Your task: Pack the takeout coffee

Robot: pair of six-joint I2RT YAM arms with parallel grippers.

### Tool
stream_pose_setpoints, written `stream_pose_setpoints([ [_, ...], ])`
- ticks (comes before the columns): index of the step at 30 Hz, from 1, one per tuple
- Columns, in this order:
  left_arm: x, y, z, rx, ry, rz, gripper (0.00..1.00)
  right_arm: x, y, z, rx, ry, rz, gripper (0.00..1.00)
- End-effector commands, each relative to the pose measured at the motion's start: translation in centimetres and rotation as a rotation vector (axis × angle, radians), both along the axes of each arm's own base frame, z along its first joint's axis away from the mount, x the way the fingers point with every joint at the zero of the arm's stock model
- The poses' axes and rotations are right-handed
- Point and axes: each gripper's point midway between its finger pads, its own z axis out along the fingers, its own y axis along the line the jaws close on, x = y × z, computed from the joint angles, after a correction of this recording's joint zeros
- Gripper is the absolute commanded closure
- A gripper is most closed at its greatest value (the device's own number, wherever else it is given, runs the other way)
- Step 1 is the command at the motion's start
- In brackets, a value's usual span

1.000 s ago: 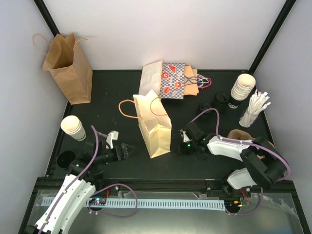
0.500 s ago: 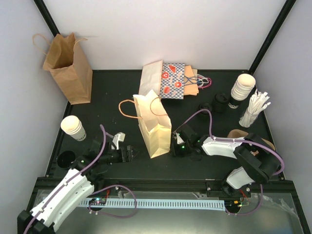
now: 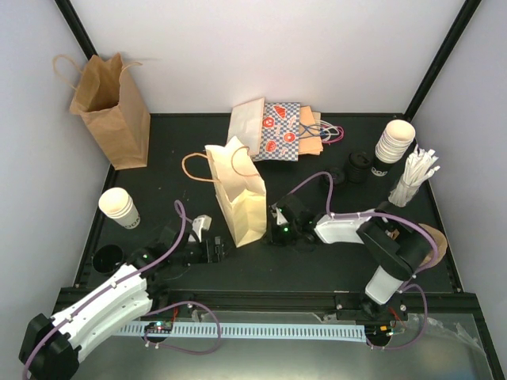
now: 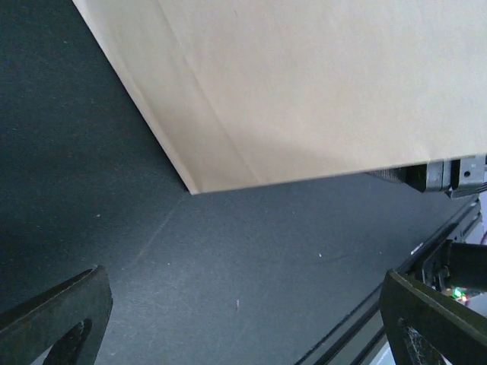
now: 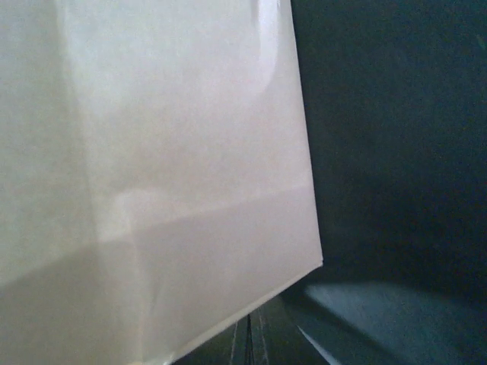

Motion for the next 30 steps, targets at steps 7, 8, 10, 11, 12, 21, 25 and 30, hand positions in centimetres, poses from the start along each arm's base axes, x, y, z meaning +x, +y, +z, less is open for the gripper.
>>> stream_pose_setpoints([
  [7,1.7,0.7,1.2,0.025,-0.062,0.081,0.01,2.5,1.6,2.4,0.024,-0.085,-0.01,0.99],
  [8,1.8,0.7,1.2,0.024,-0.067,0.083,0.01,2.3,1.2,2.5,0.009,-0.095,-0.008,0.99],
  [10,1.9,0.6,1.3,0.022,-0.073,0.083,0.01,2.0,0.3,2.9,-0.02,-0.118,-0.002,0.98],
  [11,2.0,0.5,1.4,0.02,-0.075,0.083,0.01,1.9,-0.3,2.9,-0.036,-0.126,-0.002,0.98],
  [12,2.1,0.5,1.5,0.02,-0.078,0.086,0.01,1.7,-0.9,3.0,-0.053,-0.134,-0.005,0.98],
  [21,3.1,2.5,3.2,0.102,-0.105,0.182,0.01,1.8,-6.0,5.6,-0.189,-0.255,-0.06,0.96],
  [25,3.3,3.0,4.8,0.087,-0.164,0.206,0.01,2.7,-9.1,8.1,-0.266,-0.335,-0.147,0.92],
  [30,3.3,3.4,6.6,0.07,-0.22,0.218,0.01,3.6,-12.9,10.9,-0.346,-0.409,-0.292,0.26],
])
